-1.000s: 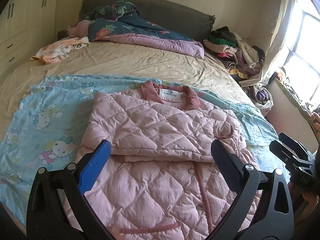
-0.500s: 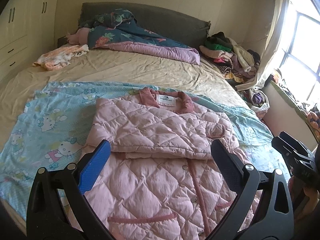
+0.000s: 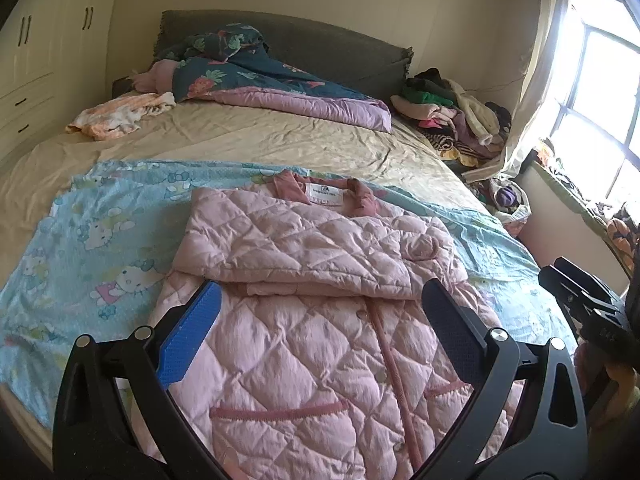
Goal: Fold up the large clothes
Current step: 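Move both tools over the jacket toward its hem, then grasp the ribbed jacket hem with the right gripper while the left gripper grasps it too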
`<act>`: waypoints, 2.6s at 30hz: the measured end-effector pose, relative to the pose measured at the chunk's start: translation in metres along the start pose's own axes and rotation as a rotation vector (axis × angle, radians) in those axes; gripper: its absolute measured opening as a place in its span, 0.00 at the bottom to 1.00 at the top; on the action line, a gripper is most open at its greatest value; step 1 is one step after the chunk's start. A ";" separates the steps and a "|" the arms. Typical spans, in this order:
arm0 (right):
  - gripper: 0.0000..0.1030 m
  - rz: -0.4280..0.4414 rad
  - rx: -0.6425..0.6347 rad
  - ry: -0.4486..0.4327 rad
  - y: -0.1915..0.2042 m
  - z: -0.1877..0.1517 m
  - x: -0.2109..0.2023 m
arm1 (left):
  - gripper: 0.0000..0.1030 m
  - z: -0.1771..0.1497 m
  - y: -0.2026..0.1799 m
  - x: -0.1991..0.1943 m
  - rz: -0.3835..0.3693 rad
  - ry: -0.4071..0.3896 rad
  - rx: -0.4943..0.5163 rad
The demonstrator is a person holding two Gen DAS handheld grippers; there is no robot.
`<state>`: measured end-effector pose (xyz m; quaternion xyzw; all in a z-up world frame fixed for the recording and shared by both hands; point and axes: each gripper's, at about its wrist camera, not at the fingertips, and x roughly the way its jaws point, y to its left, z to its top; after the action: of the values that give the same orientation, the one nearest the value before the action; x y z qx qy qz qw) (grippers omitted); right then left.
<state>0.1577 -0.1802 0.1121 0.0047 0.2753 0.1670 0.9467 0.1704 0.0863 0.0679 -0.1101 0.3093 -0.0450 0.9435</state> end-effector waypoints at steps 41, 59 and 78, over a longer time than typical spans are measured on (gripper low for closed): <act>0.96 -0.082 0.021 0.133 -0.046 -0.092 -0.021 | 0.91 -0.097 0.025 -0.001 0.101 0.115 0.023; 0.96 -0.125 -0.003 0.248 -0.068 -0.148 -0.017 | 0.91 -0.138 0.068 -0.002 0.191 0.171 0.007; 0.96 -0.140 0.093 0.378 -0.112 -0.211 -0.023 | 0.91 -0.185 0.106 -0.006 0.262 0.261 -0.019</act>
<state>0.0642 -0.3109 -0.0663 -0.0021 0.4552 0.0857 0.8863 0.0574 0.1567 -0.0990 -0.0709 0.4414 0.0673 0.8920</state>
